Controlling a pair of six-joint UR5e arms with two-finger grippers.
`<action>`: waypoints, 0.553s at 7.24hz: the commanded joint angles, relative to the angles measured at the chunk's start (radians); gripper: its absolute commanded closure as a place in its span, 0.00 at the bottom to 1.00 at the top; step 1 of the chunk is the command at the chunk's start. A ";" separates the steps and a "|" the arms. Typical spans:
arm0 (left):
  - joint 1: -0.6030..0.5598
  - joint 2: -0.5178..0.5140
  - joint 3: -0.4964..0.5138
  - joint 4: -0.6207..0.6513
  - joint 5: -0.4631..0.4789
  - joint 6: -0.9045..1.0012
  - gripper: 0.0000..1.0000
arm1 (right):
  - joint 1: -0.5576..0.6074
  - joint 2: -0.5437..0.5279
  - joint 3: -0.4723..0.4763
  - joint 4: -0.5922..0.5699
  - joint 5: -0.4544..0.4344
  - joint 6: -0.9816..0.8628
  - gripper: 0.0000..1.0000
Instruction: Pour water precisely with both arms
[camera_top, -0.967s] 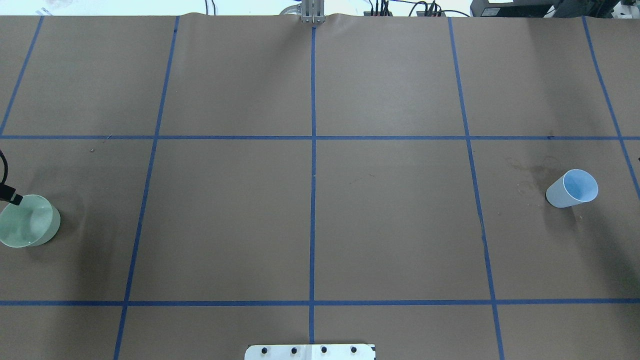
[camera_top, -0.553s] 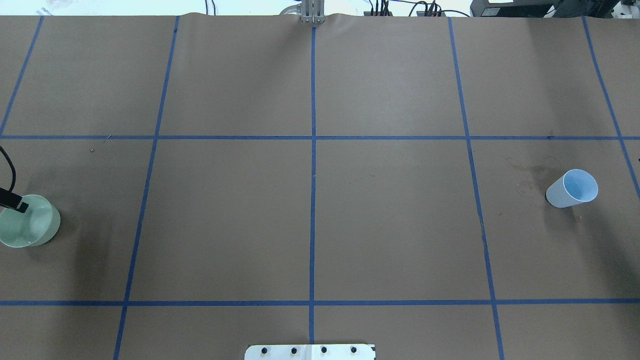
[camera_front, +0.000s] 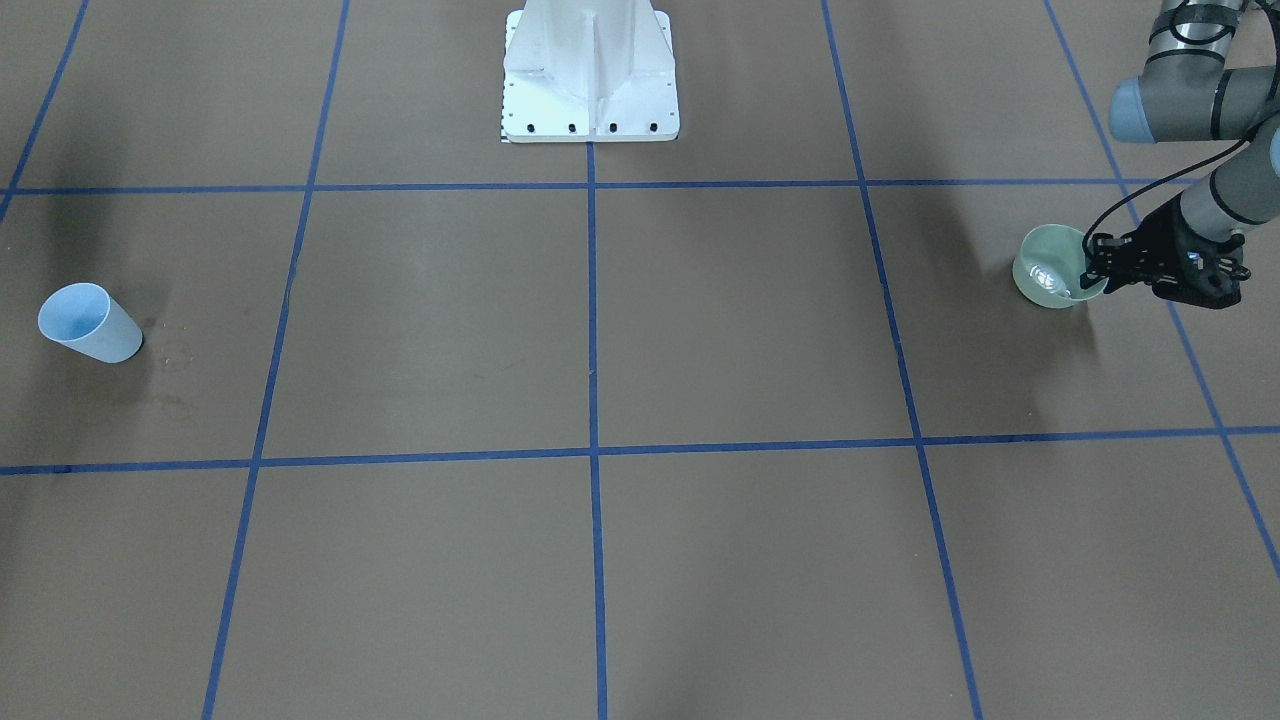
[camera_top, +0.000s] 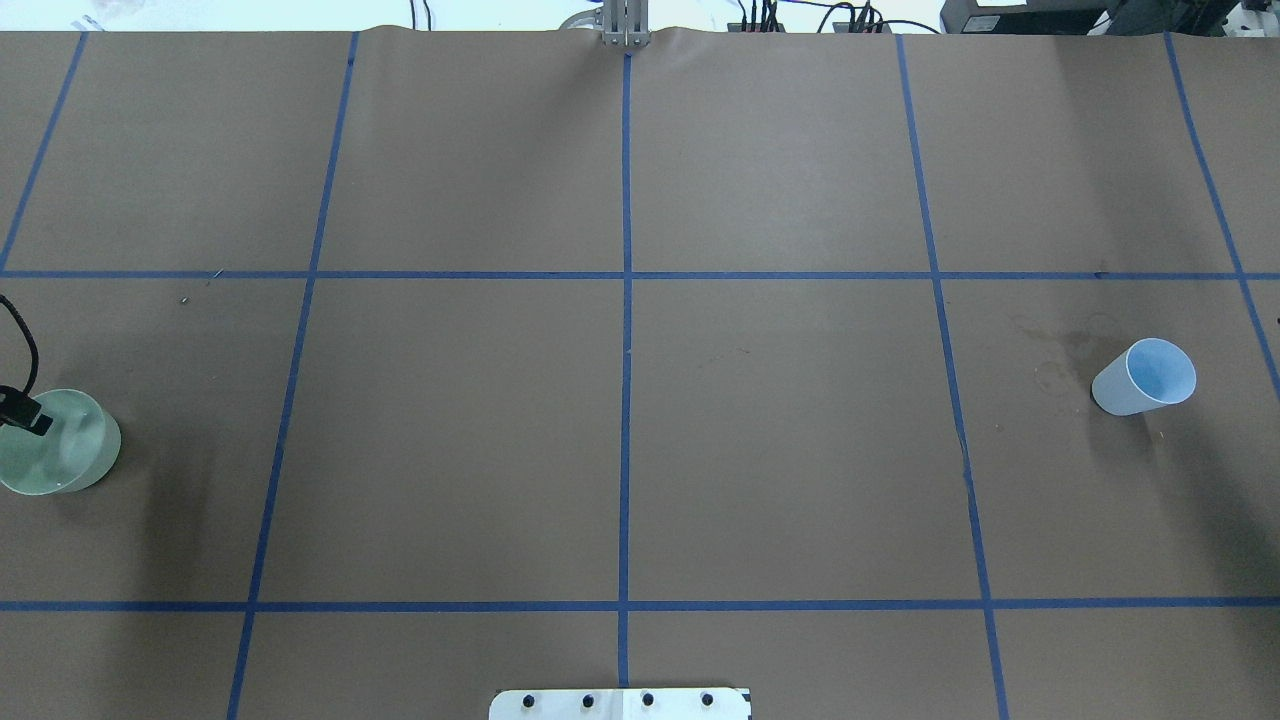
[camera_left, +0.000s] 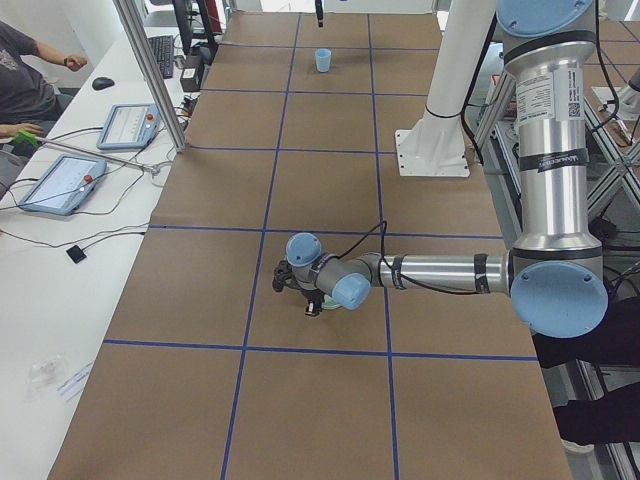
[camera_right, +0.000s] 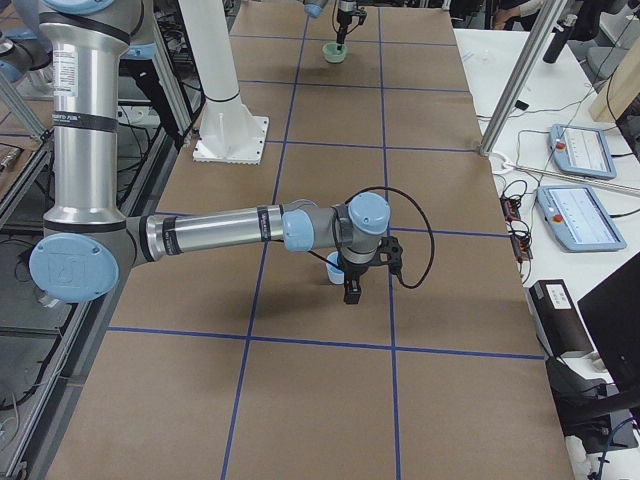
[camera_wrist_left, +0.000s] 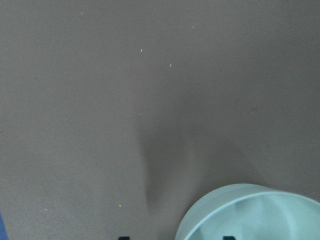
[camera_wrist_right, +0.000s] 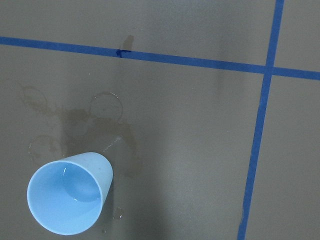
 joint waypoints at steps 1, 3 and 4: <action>0.001 -0.052 -0.017 0.010 -0.106 -0.064 1.00 | 0.000 0.003 -0.002 0.001 -0.001 0.000 0.01; 0.032 -0.196 -0.043 0.010 -0.111 -0.292 1.00 | 0.002 0.000 0.004 0.001 -0.001 -0.008 0.01; 0.074 -0.290 -0.054 0.008 -0.103 -0.436 1.00 | 0.002 0.000 0.002 0.001 -0.002 -0.005 0.01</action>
